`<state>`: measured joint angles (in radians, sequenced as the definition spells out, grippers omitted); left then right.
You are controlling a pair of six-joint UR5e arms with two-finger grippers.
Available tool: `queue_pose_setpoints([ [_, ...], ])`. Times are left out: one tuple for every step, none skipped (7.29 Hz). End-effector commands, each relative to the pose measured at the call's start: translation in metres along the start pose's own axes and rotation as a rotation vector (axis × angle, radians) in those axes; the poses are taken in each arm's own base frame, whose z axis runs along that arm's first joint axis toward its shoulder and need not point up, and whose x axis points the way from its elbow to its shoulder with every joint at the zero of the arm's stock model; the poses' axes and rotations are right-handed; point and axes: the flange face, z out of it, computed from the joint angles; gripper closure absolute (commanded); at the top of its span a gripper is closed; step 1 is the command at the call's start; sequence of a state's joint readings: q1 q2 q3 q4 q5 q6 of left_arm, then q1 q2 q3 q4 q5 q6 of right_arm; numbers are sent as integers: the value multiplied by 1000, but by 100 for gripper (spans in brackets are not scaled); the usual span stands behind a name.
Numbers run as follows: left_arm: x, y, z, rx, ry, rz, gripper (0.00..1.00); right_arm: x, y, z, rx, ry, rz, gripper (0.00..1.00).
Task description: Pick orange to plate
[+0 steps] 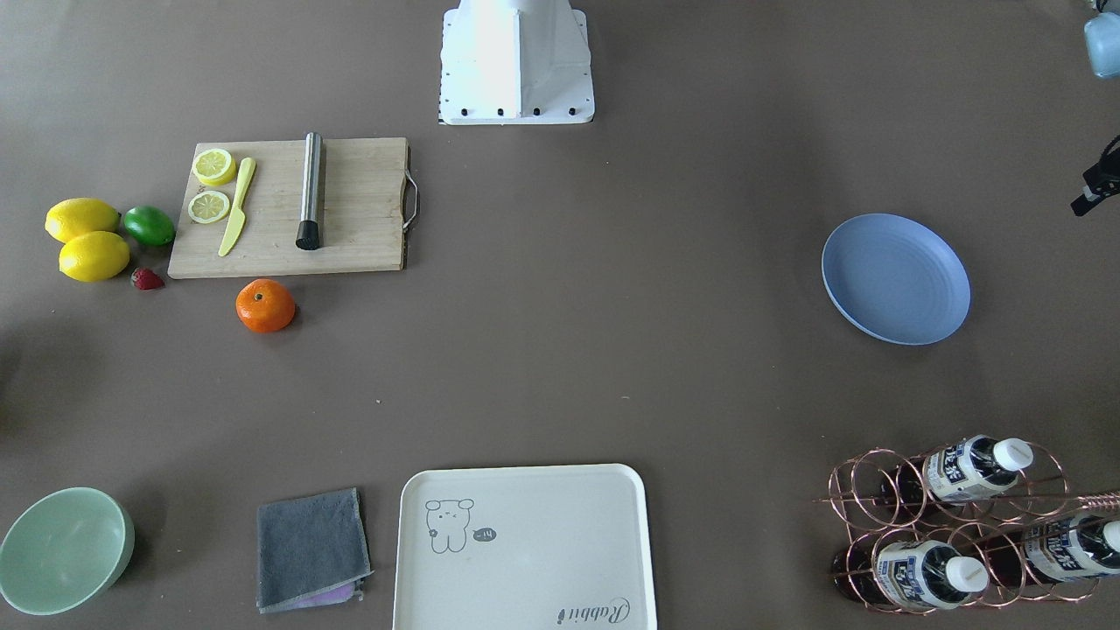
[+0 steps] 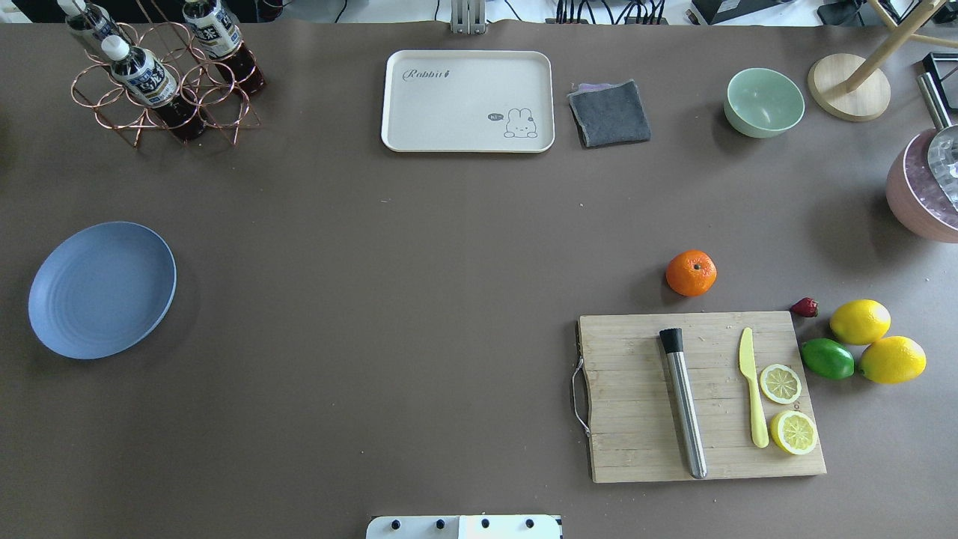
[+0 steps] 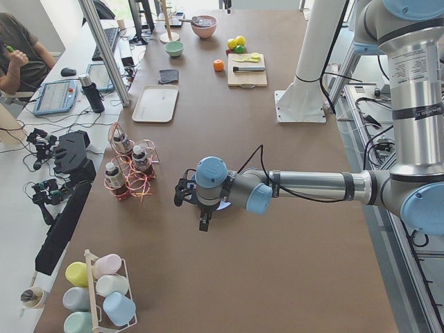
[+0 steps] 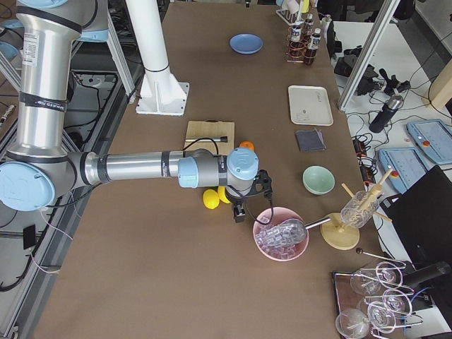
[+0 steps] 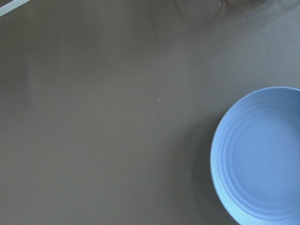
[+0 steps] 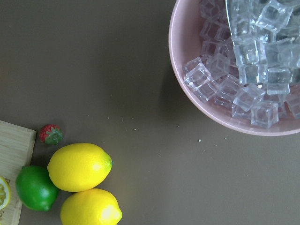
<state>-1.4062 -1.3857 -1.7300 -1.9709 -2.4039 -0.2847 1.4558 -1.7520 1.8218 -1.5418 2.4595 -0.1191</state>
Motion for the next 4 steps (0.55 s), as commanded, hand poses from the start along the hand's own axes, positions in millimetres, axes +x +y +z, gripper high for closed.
queue_pose_setpoints([
  [26,0,42,-9,37,-33,3,3,21,4,77,7,-75,0],
  [32,-6,70,10,21,-13,3,5,21,6,76,5,-23,0],
  [50,-10,93,7,45,-43,4,7,19,9,72,5,15,0],
  [66,-15,114,22,37,-48,4,7,19,10,69,3,17,0],
])
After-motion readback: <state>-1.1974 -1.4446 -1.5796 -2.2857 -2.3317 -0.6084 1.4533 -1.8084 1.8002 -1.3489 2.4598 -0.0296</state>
